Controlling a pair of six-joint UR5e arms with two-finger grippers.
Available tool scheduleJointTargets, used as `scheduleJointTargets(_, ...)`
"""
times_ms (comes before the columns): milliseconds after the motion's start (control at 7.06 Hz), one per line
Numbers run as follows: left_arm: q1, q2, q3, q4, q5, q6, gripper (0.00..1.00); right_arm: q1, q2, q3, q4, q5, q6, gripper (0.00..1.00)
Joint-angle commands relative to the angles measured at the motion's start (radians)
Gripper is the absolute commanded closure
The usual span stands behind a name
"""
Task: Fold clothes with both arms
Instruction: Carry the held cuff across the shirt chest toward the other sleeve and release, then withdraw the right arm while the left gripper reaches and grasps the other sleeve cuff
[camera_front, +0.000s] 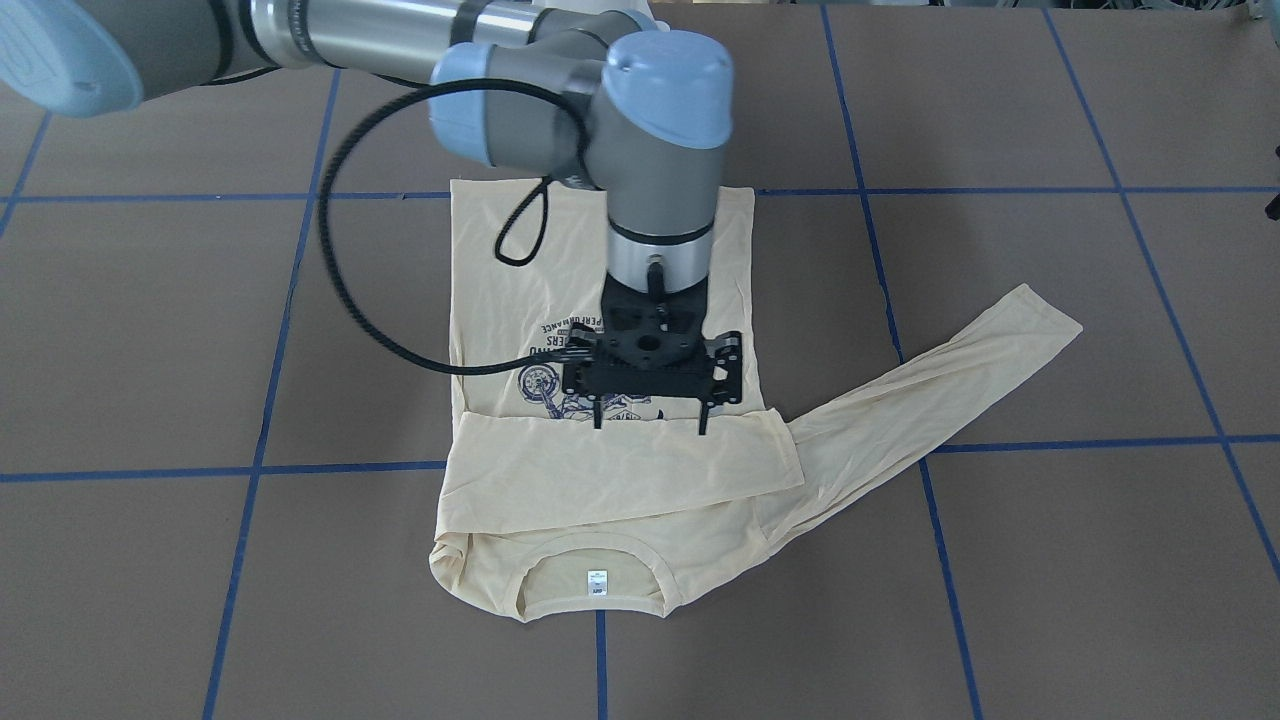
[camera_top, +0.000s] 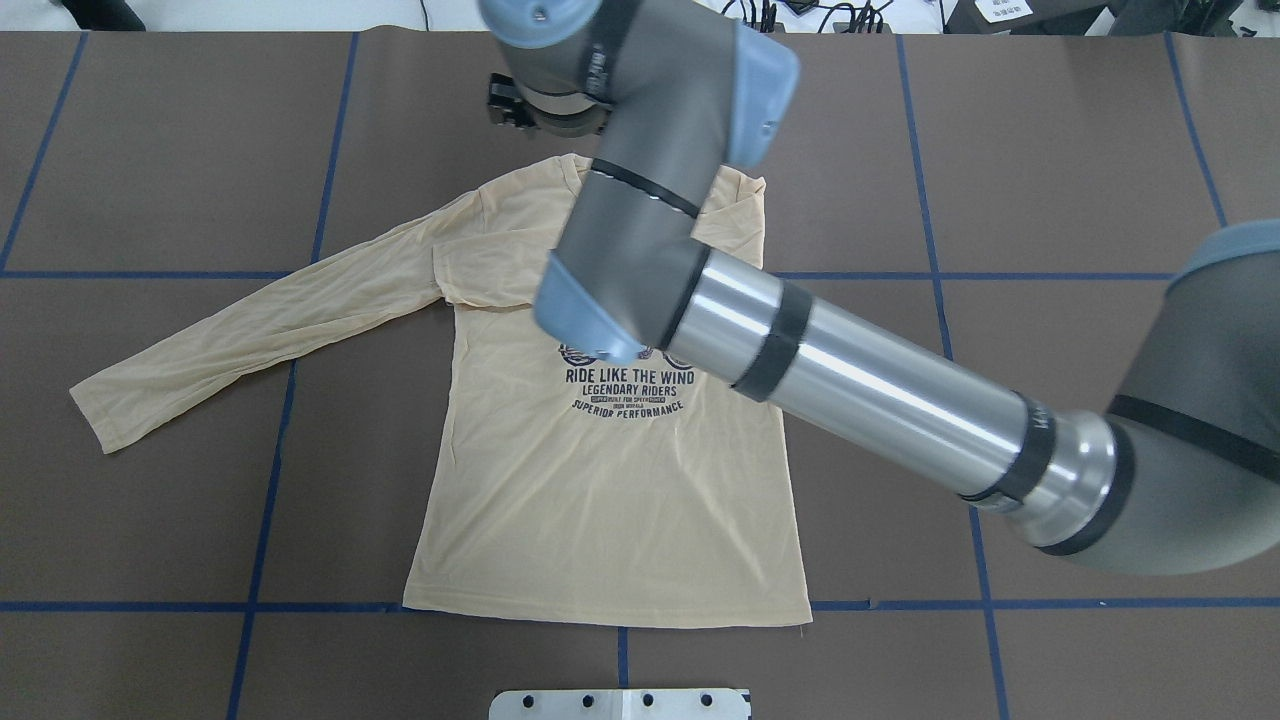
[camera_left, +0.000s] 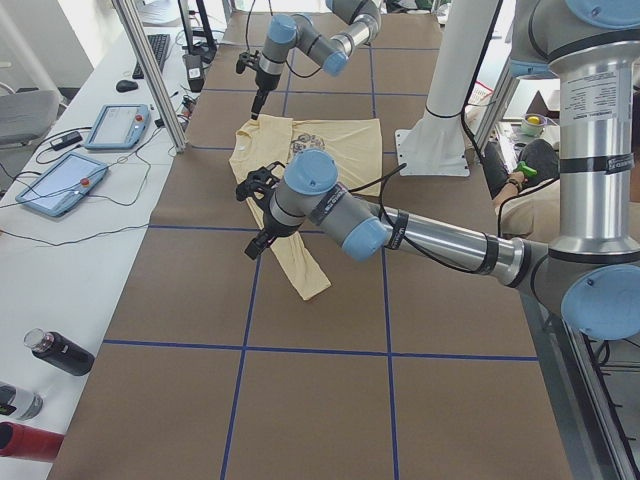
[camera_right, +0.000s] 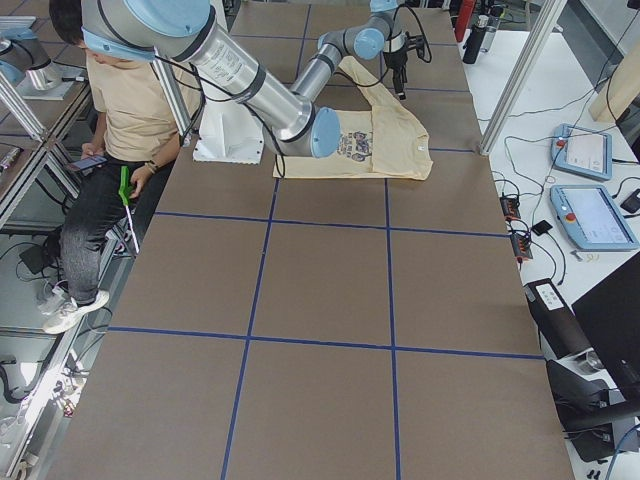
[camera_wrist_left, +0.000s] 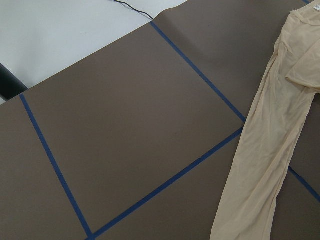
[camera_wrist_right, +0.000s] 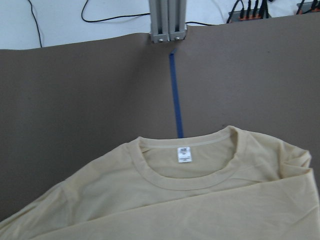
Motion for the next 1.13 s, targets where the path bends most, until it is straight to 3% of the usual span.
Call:
scheduleJointTargets(0,0.169,0.007,0.038,-0.19,0.206,-0.313,0.0,0.097,-0.394,0.407,-0.029,0.094,-0.21,0.0)
scheduleJointTargets(283,0.274,0.007,0.22,-0.465,0.275,-0.458,0.0,0.188,-0.625,0.591,-0.04,0.197,-0.379,0.0)
scheduleJointTargets(566,0.349,0.007,0.297,-0.561,0.31,-0.507,0.0,0.31,-0.826,0.702,-0.03,0.306,-0.572,0.0)
scheduleJointTargets(850,0.42,0.011,0.329,-0.567,0.376,-0.54,0.0,0.482,-0.988,0.69,0.077,0.472,-0.787,0.0)
scheduleJointTargets(991,0.447,0.033,0.343,-0.602,0.39,-0.553,0.0,0.504,-1.014,0.687,0.092,0.496,-0.816,0.0)
